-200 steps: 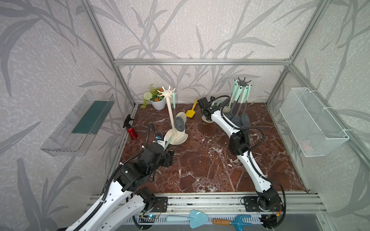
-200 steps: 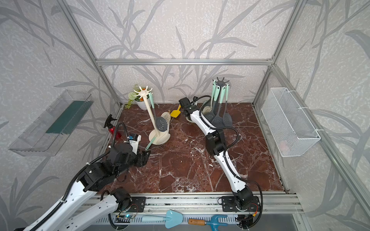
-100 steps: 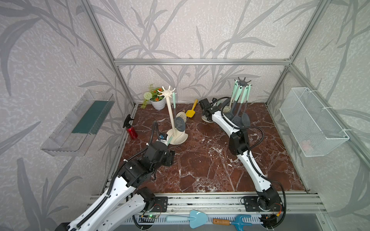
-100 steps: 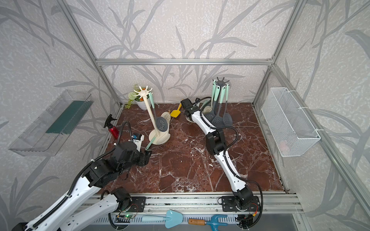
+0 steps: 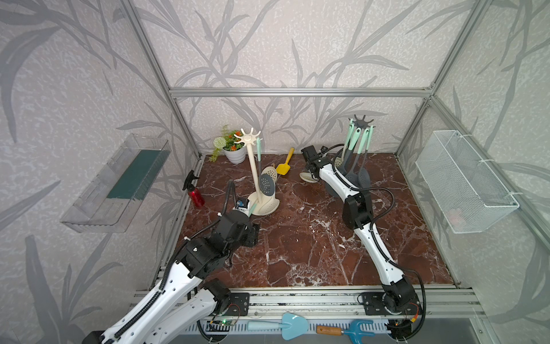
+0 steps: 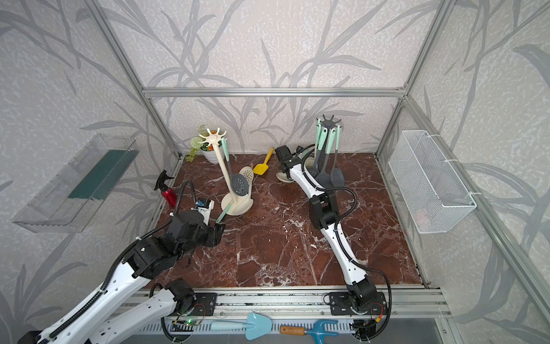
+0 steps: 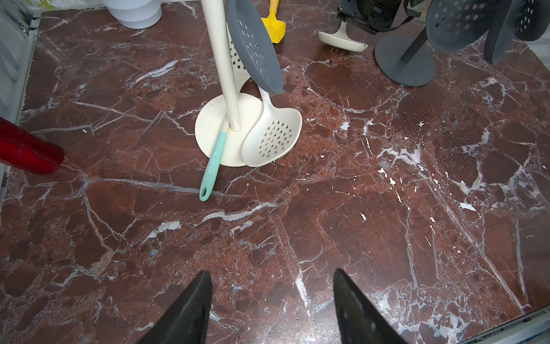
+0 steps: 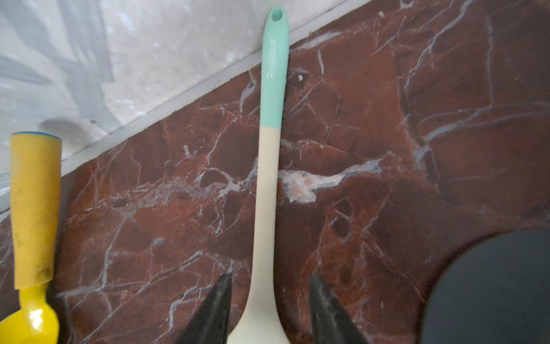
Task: Hang the skimmer on the kitchen utensil rack
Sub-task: Move the skimmer to the center of the board.
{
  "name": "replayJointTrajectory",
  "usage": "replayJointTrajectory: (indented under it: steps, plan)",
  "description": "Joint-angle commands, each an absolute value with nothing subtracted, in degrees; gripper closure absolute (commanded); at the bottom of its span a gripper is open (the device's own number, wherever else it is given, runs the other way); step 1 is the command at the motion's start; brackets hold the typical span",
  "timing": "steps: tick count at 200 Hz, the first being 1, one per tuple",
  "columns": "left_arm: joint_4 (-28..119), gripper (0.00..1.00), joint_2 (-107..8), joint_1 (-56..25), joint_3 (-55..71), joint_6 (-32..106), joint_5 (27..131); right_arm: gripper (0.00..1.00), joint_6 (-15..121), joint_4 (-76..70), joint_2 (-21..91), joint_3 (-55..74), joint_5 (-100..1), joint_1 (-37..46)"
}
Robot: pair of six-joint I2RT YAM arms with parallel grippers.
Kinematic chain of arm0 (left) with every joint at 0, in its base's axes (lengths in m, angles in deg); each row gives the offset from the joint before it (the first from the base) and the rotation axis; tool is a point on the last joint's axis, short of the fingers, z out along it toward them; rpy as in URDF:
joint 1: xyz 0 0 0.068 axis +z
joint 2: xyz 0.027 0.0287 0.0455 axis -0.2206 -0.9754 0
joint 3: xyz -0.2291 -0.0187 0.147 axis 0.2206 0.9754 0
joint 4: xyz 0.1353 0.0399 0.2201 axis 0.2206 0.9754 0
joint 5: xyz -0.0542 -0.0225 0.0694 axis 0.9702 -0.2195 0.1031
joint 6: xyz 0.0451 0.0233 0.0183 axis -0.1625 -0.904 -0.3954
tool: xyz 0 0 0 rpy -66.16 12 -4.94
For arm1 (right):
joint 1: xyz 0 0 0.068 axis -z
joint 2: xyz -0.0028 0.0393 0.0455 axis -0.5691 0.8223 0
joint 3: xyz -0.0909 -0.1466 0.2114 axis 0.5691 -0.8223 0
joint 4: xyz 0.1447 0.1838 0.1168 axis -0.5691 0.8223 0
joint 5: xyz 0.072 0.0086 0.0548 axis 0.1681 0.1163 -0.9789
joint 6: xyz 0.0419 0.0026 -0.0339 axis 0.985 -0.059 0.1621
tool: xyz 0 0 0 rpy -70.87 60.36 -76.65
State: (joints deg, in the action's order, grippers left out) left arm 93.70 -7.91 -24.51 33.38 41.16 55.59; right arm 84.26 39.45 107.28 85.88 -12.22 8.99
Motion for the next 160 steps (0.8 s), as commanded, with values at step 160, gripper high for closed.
replayJointTrajectory:
  steps: [160]
  plan:
    - [93.1,0.37,-7.7,-24.1,32.8,41.1,54.1,0.86,80.8,40.5,110.9,87.9,-19.8,9.0]
